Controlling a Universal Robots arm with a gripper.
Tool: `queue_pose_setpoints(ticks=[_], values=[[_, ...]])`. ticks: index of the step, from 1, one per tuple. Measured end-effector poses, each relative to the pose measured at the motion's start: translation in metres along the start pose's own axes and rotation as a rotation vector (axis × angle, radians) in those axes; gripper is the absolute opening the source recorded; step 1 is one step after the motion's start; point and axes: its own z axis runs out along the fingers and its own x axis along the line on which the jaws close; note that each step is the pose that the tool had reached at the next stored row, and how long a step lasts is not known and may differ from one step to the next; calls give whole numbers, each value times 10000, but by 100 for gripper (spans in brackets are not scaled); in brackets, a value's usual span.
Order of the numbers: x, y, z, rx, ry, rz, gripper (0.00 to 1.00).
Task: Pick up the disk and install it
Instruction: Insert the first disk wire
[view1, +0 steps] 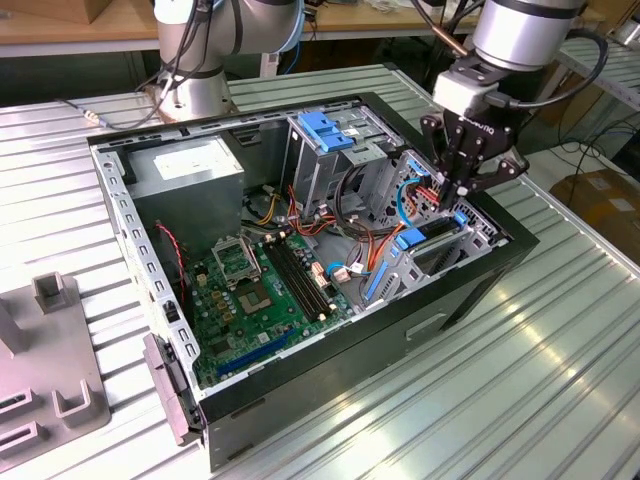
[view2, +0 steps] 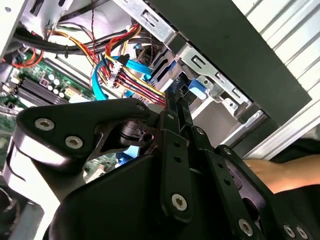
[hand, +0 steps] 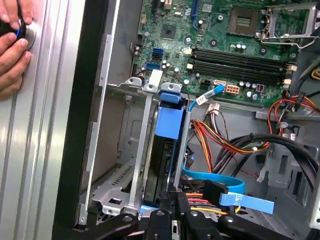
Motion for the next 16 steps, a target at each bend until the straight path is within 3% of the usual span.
queue_pose_setpoints(ticks=[4,12,16], values=[[-2,1,16,-91,29,727,16],[2,1,21,-94,19,762,16],[21,5,28,-97,-75,887,16]])
